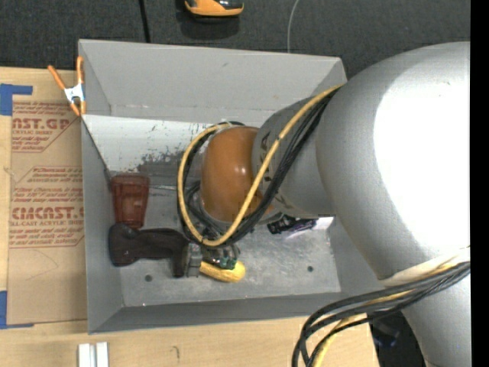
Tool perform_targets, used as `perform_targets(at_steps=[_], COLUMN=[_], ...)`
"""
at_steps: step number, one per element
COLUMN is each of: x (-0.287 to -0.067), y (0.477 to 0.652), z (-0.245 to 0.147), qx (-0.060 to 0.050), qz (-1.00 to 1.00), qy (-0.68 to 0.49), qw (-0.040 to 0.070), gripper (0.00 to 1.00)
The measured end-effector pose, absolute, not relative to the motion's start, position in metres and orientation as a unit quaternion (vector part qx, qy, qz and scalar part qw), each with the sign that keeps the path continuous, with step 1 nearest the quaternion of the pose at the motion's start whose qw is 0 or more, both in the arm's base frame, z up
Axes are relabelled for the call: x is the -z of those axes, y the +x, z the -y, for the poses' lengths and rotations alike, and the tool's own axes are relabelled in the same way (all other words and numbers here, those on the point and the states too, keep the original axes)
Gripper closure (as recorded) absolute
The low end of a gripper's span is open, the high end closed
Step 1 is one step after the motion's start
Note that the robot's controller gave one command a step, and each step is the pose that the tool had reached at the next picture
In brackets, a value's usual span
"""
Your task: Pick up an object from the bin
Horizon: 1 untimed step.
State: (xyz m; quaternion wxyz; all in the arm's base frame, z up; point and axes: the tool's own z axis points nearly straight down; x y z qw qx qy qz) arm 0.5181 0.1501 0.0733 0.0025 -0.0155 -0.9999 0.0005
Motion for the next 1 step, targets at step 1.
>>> perform_targets(at_steps=[1], x=[-0.0931], y=[0.5164], z=[-0.1499], qx=[-0.001], qz=[1.0], qy=[-0.015], qw=[0.005], gripper=[1.0])
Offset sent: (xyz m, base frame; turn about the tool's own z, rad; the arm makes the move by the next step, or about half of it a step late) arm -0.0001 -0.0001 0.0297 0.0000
